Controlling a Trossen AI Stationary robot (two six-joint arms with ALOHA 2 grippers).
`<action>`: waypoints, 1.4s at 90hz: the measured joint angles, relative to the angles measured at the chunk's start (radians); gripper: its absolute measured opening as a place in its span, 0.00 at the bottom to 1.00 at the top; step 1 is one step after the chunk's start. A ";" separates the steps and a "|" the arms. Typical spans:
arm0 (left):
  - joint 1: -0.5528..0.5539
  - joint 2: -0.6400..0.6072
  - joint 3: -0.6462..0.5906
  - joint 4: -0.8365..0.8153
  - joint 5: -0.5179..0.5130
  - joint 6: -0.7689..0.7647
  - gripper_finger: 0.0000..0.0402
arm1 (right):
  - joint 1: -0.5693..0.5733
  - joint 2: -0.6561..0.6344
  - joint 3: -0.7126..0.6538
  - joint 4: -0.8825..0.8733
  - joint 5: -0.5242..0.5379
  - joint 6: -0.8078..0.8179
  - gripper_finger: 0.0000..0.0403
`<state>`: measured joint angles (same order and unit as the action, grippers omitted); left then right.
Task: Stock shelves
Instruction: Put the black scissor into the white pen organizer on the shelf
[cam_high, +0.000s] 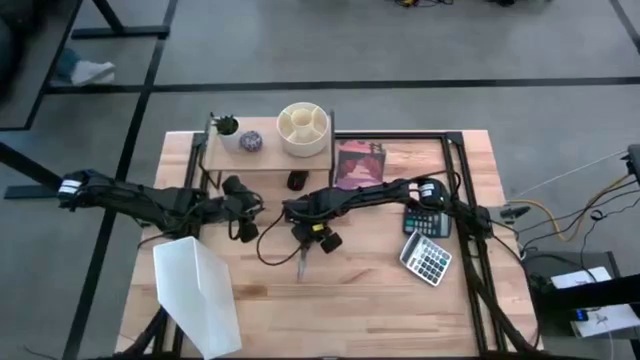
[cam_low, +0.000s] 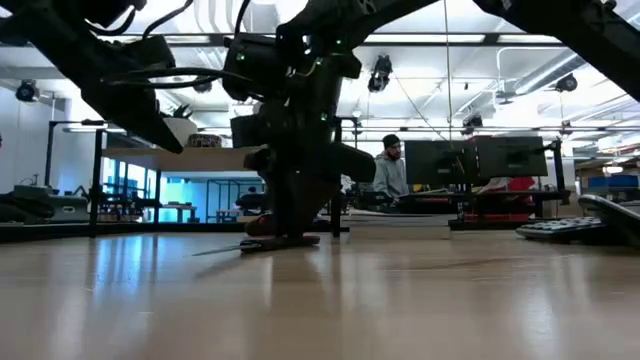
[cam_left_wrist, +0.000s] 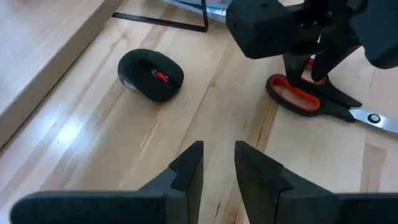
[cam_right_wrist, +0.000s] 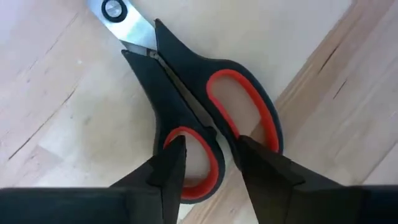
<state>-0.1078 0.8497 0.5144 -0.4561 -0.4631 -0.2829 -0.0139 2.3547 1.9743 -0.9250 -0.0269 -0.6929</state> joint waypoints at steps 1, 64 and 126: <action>0.000 0.000 0.000 0.000 0.000 0.000 0.19 | 0.000 0.000 -0.001 0.001 0.000 -0.002 0.36; 0.000 0.000 -0.001 0.004 0.000 0.000 0.19 | -0.025 0.002 -0.061 0.032 -0.015 0.014 0.34; 0.000 0.000 -0.104 0.217 0.002 0.021 0.19 | 0.008 -0.004 0.008 -0.034 0.084 0.063 0.14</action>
<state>-0.1080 0.8500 0.4100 -0.2391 -0.4610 -0.2619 -0.0056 2.3508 1.9821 -0.9588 0.0576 -0.6298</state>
